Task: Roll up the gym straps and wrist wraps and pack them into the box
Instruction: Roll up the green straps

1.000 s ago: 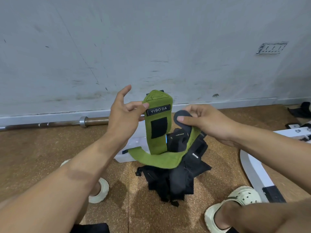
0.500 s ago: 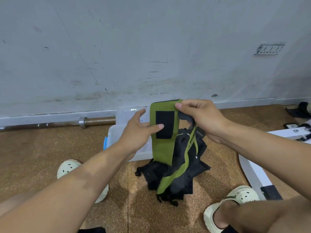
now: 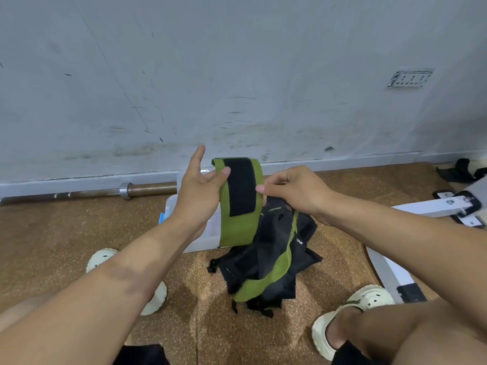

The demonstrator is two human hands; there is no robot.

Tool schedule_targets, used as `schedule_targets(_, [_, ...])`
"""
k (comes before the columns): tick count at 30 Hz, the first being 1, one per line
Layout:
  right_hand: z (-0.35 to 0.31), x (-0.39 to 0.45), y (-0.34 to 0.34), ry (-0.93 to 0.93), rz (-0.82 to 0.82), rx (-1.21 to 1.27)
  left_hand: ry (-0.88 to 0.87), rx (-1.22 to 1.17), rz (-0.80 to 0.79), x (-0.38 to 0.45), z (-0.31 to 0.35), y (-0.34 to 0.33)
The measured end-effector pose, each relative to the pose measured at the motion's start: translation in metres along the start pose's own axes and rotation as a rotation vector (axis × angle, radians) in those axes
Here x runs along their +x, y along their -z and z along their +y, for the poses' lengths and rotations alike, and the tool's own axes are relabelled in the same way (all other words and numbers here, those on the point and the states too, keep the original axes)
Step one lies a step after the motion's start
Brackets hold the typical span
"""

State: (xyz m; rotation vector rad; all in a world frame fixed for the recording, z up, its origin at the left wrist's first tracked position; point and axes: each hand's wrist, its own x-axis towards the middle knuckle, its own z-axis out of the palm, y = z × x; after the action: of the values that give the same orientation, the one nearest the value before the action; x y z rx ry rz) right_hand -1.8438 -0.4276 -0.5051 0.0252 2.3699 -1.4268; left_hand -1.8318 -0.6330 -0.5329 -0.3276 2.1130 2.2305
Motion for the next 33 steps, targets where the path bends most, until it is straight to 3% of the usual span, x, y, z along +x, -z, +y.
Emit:
schedule_targets(6, [-0.013, 0.000, -0.001, 0.009, 0.238, 0.380, 0.081, 0.163, -0.184, -0.014, -0.008, -0.004])
schedule_targets(8, [-0.015, 0.001, 0.003, -0.032, 0.263, 0.436, 0.048, 0.175, -0.157, -0.016, -0.014, -0.008])
schedule_targets(15, [-0.004, 0.008, 0.006, -0.074, 0.073, 0.264, 0.000, 0.029, 0.116, -0.007, -0.002, -0.003])
schedule_targets(22, [-0.001, 0.001, -0.004, -0.146, -0.167, 0.205, 0.012, -0.020, 0.165, -0.001, 0.004, 0.005])
schedule_targets(30, [-0.008, -0.001, -0.007, -0.014, 0.017, 0.184, -0.009, -0.007, 0.107, -0.002, 0.012, 0.007])
schedule_targets(33, [-0.010, -0.003, -0.006, -0.020, -0.001, 0.198, -0.025, -0.018, 0.119, -0.003, 0.014, 0.008])
